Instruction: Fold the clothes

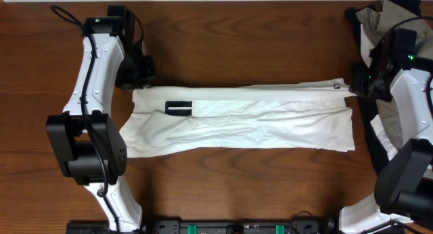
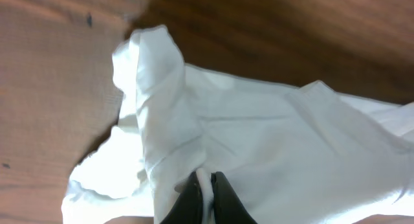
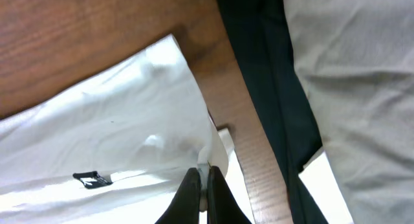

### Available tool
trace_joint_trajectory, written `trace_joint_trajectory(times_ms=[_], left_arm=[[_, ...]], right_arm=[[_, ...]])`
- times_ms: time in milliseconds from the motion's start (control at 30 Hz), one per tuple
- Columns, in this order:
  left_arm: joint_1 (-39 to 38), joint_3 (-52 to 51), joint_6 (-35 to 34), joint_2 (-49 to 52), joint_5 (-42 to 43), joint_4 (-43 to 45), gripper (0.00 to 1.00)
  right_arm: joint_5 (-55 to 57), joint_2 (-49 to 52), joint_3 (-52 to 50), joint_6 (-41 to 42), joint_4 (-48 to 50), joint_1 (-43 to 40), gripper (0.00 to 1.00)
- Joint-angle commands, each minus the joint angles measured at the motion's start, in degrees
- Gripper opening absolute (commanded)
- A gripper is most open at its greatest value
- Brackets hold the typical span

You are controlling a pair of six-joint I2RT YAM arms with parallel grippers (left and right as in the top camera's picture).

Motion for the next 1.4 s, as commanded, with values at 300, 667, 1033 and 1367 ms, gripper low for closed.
trace_joint_trajectory(times_ms=[300,667,1033,1367], left_arm=[[0.39,-9.03,-0.28,-0.20,-2.08,0.31,0.06],[0.39,-11.91,-0.28,-0.20,-3.74,0.26,0.06],[0.39,-12.44,-0.26,-0.20,-3.74,0.20,0.06],[0.39,-12.46,-0.26,-0.20,-3.74,-0.28,0.06]], right_arm=[[1.70,-1.01,-0.42,-0.66,-2.84,-0.55,0.01],[3.23,-1.01,-8.11,-0.59,-2.56,-0.61,0.01],[3.30,-1.03,-9.09,-0.17,-2.82,-0.61,0.21],[2.58,-1.03,-4.31,-0.70,-2.93,-0.59,0.19]])
